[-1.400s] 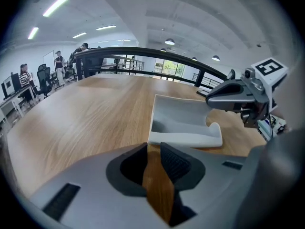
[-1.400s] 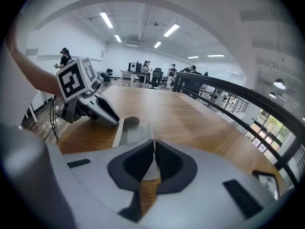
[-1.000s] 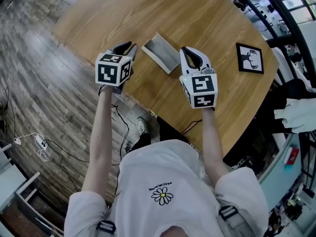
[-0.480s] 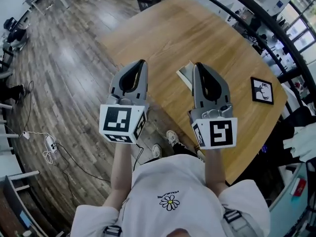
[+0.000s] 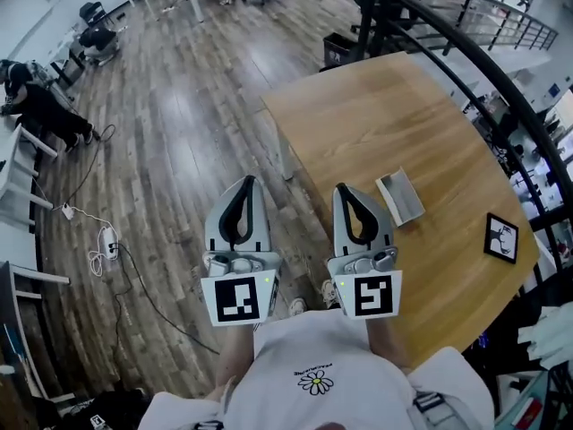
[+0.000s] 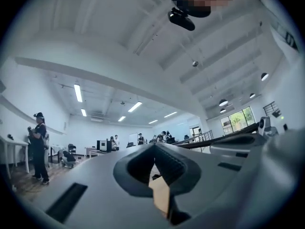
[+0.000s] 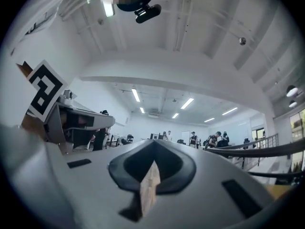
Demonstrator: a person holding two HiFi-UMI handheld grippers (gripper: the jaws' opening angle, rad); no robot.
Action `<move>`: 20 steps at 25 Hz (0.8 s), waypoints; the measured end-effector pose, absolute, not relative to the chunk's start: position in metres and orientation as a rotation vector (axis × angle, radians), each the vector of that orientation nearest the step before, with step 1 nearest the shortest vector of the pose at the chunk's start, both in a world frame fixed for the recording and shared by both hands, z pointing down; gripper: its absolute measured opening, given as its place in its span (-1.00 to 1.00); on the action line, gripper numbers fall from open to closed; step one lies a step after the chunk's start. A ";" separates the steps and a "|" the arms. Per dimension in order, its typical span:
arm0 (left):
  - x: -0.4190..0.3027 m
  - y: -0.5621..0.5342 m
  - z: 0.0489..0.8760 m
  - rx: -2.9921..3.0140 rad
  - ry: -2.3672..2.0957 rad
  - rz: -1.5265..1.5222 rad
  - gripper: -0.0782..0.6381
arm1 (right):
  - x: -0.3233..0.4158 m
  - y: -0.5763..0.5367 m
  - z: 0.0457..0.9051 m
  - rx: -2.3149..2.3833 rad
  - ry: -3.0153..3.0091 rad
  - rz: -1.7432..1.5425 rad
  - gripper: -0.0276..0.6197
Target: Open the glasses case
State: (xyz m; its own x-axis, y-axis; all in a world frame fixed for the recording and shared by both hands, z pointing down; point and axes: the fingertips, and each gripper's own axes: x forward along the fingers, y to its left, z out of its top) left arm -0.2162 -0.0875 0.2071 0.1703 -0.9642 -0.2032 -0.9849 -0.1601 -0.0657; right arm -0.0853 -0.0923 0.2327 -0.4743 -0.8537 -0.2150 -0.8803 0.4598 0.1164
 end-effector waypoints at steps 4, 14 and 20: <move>-0.241 -0.079 0.223 -2.217 1.999 0.153 -0.73 | -0.106 -0.092 0.241 -1.496 2.643 0.324 -0.89; -0.249 -0.077 0.223 -2.183 2.052 0.179 -0.73 | -0.111 -0.088 0.240 -1.478 2.668 0.337 -0.89; -0.246 -0.075 0.226 -2.188 2.059 0.192 -0.73 | -0.106 -0.089 0.241 -1.473 2.671 0.325 -0.89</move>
